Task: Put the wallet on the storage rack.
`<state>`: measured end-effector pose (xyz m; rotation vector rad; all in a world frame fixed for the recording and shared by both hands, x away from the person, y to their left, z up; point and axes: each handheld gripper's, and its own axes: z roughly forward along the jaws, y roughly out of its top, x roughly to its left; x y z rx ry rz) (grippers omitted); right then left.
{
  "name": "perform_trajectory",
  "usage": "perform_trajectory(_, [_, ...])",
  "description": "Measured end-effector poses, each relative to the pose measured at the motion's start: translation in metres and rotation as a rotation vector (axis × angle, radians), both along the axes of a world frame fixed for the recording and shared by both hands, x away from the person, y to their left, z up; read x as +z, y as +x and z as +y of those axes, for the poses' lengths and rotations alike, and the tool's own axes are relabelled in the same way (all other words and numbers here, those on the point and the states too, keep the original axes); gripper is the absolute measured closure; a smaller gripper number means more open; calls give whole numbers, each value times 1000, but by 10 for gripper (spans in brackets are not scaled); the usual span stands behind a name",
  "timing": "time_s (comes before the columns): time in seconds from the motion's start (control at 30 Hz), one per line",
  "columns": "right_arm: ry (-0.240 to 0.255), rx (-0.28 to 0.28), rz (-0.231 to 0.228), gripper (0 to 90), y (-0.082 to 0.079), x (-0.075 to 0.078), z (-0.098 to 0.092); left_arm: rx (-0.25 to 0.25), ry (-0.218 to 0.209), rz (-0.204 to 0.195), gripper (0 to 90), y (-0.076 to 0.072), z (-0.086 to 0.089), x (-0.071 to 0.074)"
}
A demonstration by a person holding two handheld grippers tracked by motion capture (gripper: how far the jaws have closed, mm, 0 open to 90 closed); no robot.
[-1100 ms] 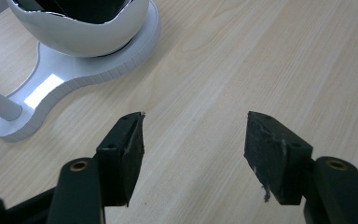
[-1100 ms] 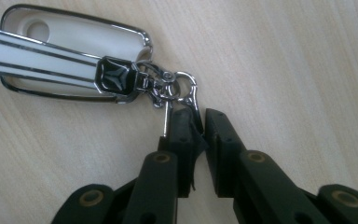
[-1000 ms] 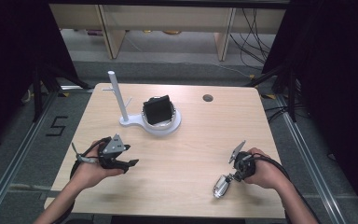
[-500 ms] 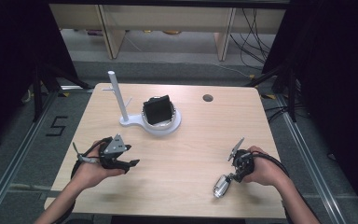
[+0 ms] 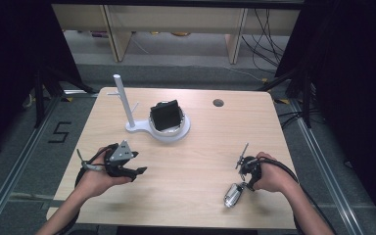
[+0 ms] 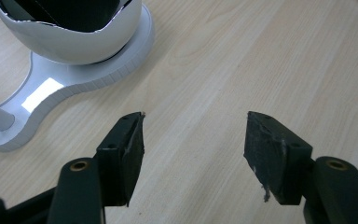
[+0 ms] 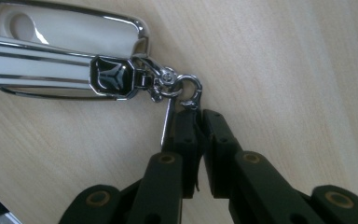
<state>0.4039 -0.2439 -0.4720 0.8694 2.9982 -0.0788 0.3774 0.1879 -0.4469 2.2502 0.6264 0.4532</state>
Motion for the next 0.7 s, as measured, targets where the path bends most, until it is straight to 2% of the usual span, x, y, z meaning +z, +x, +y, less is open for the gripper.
perform_trajectory(0.1, [1, 22, 3, 865, 2, 0, 0, -4, 1, 0, 373, 0, 0, 0])
perform_trajectory(0.13, [7, 9, 8, 867, 1, 0, -1, -4, -1, 0, 374, 0, 0, 0])
perform_trajectory(0.17, [14, 29, 10, 868, 2, 0, -2, -5, 0, 0, 374, 0, 0, -1])
perform_trajectory(0.2, [28, 13, 5, 869, -1, 0, -1, -2, -2, -1, 375, 0, -1, -1])
perform_trajectory(0.27, [31, 37, -4, 873, -2, 0, -1, -3, -18, -4, 382, -1, -2, 1])
perform_trajectory(0.3, [29, 52, -8, 874, -2, 1, -4, -2, -40, 5, 394, -2, -4, 2])
perform_trajectory(0.33, [56, 51, -13, 874, -3, 1, -5, -11, -66, 12, 405, -2, -7, 4])
perform_trajectory(0.4, [69, 67, -56, 875, -4, 5, -7, -33, -120, 20, 429, -2, -14, 9])
perform_trajectory(0.43, [84, 72, -76, 875, -6, 12, -7, -44, -132, 26, 437, -2, -17, 12])
perform_trajectory(0.47, [87, 85, -88, 875, -7, 16, -6, -50, -179, 44, 444, -2, -24, 15])
perform_trajectory(0.57, [80, 140, -151, 876, -10, 34, 1, -107, -276, 72, 462, -1, -43, 25])
perform_trajectory(0.6, [78, 168, -175, 876, -11, 40, 3, -130, -298, 73, 466, -1, -53, 30])
perform_trajectory(0.67, [34, 206, -210, 876, -12, 53, 9, -160, -317, 77, 470, 0, -67, 37])
perform_trajectory(0.7, [44, 232, -231, 876, -12, 59, 12, -180, -340, 83, 472, 0, -76, 40])
